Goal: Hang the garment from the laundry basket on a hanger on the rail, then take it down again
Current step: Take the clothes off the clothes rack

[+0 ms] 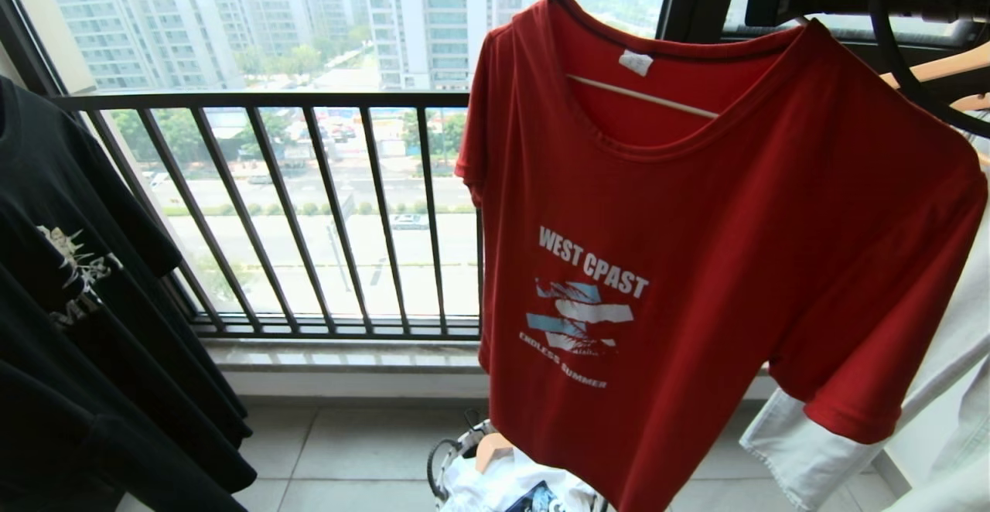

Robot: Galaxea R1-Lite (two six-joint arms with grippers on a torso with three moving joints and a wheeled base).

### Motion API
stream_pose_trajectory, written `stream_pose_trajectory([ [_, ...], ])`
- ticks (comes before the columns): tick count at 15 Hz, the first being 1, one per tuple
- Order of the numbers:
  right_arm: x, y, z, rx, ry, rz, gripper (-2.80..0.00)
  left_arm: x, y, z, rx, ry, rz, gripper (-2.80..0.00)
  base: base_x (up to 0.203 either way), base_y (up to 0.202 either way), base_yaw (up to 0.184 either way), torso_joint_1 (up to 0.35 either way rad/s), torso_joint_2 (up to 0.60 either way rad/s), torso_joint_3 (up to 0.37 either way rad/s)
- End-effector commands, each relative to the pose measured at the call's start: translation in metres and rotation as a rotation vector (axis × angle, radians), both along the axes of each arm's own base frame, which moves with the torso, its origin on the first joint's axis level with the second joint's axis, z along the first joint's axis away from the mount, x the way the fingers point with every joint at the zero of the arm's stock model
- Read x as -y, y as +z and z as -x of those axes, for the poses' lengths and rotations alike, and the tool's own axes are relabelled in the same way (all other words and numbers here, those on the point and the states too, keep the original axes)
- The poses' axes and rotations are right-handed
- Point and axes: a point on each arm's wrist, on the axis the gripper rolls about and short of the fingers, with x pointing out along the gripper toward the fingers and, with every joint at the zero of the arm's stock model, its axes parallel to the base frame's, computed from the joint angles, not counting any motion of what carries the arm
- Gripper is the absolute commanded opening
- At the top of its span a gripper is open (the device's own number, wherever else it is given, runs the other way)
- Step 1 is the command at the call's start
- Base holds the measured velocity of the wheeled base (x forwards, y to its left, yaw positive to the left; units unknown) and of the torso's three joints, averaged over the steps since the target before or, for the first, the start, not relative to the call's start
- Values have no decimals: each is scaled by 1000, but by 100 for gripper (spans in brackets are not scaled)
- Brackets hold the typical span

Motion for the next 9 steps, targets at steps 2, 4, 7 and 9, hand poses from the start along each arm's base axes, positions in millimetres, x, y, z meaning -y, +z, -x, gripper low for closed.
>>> stream_pose_trajectory([
  [2, 2, 4, 11, 6, -13, -21, -280, 0, 0, 0, -2, 1, 0, -280, 0, 0, 0, 0, 0, 0],
  [4, 5, 5, 17, 7, -14, -24, -280, 0, 0, 0, -1, 0, 0, -280, 0, 0, 0, 0, 0, 0],
  [7, 8, 12, 31, 32, 5, -37, -280, 0, 0, 0, -1, 1, 0, -280, 0, 0, 0, 0, 0, 0],
  [9, 9, 17, 42, 51, 25, -49, -280, 0, 0, 0, -1, 1, 0, -280, 0, 0, 0, 0, 0, 0],
])
